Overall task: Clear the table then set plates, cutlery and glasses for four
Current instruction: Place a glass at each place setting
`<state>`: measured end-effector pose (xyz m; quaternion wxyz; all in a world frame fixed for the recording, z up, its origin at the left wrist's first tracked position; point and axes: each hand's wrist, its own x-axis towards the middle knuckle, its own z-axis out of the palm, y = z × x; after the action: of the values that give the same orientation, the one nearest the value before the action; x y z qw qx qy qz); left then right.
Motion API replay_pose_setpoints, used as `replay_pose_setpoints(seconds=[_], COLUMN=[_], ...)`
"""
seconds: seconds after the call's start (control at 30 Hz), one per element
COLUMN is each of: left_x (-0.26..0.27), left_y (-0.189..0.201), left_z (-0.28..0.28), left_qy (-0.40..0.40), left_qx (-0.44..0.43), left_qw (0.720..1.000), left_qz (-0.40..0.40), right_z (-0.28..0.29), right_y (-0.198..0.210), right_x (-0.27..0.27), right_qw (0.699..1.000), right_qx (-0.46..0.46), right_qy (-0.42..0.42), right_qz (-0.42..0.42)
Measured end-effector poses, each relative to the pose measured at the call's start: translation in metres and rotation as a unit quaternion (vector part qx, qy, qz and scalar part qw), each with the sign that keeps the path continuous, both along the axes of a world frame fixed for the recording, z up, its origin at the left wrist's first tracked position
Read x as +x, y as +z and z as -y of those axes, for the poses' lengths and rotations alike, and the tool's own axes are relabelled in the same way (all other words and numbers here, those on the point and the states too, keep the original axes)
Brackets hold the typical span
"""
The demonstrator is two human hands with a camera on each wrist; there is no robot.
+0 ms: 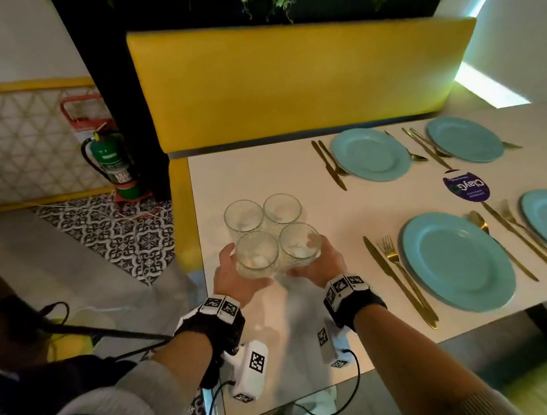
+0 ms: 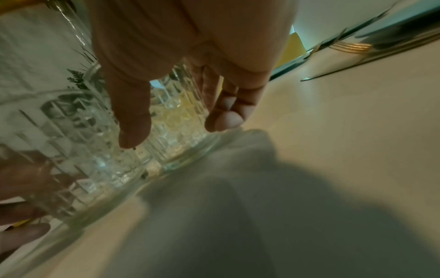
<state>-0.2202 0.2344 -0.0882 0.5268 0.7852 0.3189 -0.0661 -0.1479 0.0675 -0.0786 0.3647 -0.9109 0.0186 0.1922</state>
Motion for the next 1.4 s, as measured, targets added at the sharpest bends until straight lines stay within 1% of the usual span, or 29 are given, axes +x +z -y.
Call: replay_pose_setpoints(seconds=[0.07,0.13,0.17,0.27,0.37,0.43,0.5,0.6,0.67,0.73,0.87,0.93,1.07,1.17,1.27,1.4], left_x=[0.001,0.003,0.003,0.003,0.001,-0.001,-0.002,0.003,0.012,0.024,0.055,0.075,0.122,0.163,0.210,0.274], left_y=[-0.002,-0.004,-0.003,0.000,0.002,0.006,0.014,0.031,0.045,0.060,0.086,0.098,0.114,0.119,0.120,0.116], left_z=[0.001,0.002,0.003,0.006,0.007,0.011,0.018,0.036,0.055,0.079,0.131,0.158,0.208,0.245,0.284,0.330], left_qy=[0.004,0.001,-0.010,-0.048,-0.056,-0.084,-0.107,-0.127,-0.151,-0.182,-0.212,-0.230,-0.261,-0.268,-0.273,-0.273], left_qx=[0.021,0.038,0.050,0.096,0.109,0.119,0.106,0.055,0.034,0.041,0.029,0.014,0.003,0.007,0.026,0.035], left_qw=[1.000,0.999,0.999,0.994,0.992,0.989,0.989,0.990,0.986,0.979,0.970,0.964,0.956,0.953,0.952,0.954], left_qz=[-0.007,0.004,0.009,-0.018,-0.003,-0.002,0.005,0.035,0.058,0.083,0.118,0.129,0.135,0.139,0.139,0.116], right_z=[0.000,-0.001,-0.001,-0.002,0.005,0.015,0.030,0.061,0.086,0.114,0.177,0.210,0.274,0.322,0.368,0.418], right_y=[-0.002,-0.003,-0.003,-0.004,-0.003,0.003,0.014,0.035,0.049,0.063,0.089,0.100,0.113,0.115,0.110,0.101], right_x=[0.000,0.000,0.000,-0.001,-0.004,-0.007,-0.009,-0.012,-0.013,-0.013,-0.003,0.007,0.035,0.071,0.122,0.193], right_qw=[1.000,1.000,1.000,0.999,0.999,0.999,0.999,0.996,0.993,0.988,0.974,0.964,0.945,0.937,0.932,0.929], right_qx=[0.009,0.012,0.008,-0.012,-0.012,-0.017,-0.028,-0.047,-0.052,-0.043,-0.011,-0.001,-0.010,-0.047,-0.027,-0.023], right_qy=[-0.003,-0.003,0.000,0.006,-0.009,-0.021,-0.032,-0.060,-0.092,-0.136,-0.215,-0.252,-0.310,-0.332,-0.349,-0.362], right_qz=[0.006,0.016,0.021,0.031,0.031,0.027,0.032,0.038,0.048,0.062,0.069,0.086,0.105,0.101,0.090,0.071])
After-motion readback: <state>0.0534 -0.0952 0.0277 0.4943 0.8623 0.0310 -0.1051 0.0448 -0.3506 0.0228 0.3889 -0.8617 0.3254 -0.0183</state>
